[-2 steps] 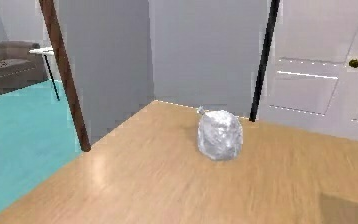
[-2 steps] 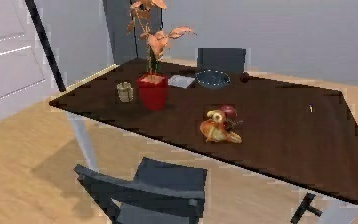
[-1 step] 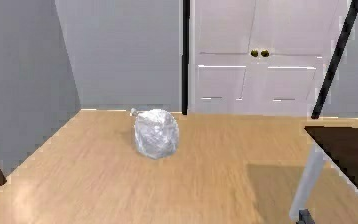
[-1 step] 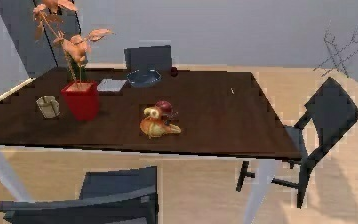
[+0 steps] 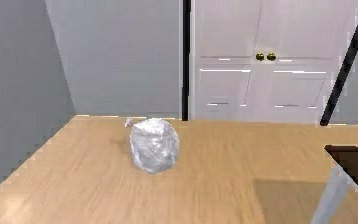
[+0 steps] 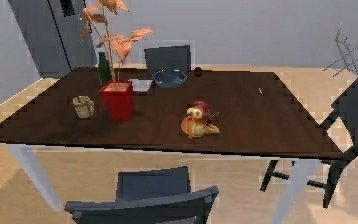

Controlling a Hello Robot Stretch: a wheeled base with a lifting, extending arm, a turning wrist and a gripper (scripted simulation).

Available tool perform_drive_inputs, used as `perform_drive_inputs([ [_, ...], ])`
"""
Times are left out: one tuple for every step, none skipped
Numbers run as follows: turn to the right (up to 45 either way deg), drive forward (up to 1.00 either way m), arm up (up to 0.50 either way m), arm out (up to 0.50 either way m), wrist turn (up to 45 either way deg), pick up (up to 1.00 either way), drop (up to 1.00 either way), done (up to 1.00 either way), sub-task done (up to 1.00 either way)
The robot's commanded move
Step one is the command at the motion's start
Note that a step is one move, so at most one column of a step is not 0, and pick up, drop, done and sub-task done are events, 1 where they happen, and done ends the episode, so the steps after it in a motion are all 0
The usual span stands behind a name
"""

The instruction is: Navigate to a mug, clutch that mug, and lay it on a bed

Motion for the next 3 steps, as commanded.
perform_drive_inputs([
  [-24.0, 0.00, 0.00, 0.00, 0.0, 0.00, 0.00, 0.00, 0.00],
  [39.0, 0.00, 0.00, 0.00, 0.0, 0.00, 0.00, 0.00, 0.00],
  [3.0, 0.00, 0.00, 0.00, 0.0, 0.00, 0.00, 0.00, 0.00],
])
